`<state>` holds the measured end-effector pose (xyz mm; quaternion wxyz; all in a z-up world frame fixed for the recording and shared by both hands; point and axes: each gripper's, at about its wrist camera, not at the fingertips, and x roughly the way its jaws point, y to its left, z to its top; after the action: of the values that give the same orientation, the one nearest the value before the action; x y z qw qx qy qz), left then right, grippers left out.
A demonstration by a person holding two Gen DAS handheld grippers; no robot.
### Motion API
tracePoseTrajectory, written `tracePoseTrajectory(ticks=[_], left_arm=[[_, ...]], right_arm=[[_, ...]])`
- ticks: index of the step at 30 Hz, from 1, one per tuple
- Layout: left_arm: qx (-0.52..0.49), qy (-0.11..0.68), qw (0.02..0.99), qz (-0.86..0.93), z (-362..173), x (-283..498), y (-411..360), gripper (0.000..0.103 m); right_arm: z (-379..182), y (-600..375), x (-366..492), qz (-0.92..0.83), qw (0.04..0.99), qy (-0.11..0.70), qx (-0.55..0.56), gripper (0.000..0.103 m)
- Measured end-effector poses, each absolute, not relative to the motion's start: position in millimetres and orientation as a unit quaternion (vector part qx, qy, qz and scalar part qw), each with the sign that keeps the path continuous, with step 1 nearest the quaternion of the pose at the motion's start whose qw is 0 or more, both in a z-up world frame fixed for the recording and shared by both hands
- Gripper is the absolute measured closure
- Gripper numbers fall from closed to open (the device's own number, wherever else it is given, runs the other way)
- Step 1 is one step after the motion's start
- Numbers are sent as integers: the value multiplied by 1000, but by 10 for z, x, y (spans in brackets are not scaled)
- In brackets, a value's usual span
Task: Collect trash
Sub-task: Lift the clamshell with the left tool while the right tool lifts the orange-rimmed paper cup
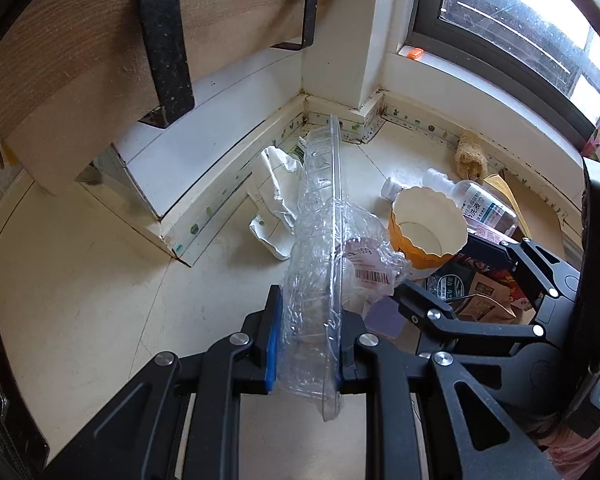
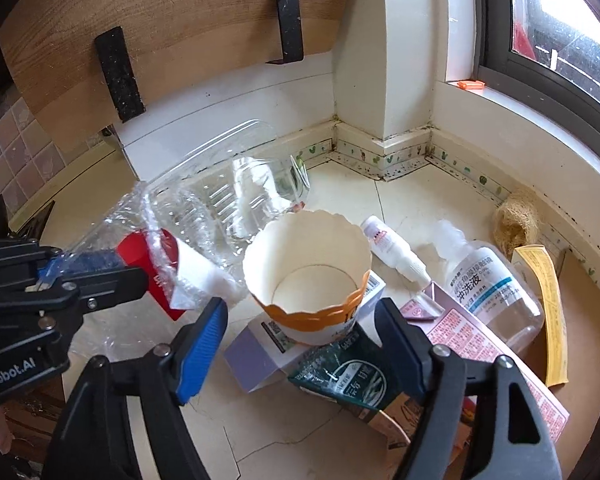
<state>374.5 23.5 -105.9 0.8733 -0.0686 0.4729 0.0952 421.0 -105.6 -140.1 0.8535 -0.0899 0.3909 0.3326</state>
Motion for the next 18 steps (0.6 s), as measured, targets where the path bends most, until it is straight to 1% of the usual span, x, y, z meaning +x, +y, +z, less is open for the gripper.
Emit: tracePoseTrajectory(ticks=[10,11,12,13,18], left_arm=[[-73,472,871,118,-1023,3524,349,85],[-75,472,870,121,-1026,3502,363,85],[-76,472,870,122,-1030,3491,362,85],[-78,472,869,124,-1029,3467,374,85],[-85,466,871,126,-978,3302,406,85]], right_arm=[[-1403,-868,4330,300,870,376,-105,26],[-1392,-855,4315,298,872,373,-108,30],[-1380,-846,4294,299,873,370,-110,36],[-1372,-839,4277,300,872,370,-112,52],[-1284,-940,4217,303,867,387,-82,52]])
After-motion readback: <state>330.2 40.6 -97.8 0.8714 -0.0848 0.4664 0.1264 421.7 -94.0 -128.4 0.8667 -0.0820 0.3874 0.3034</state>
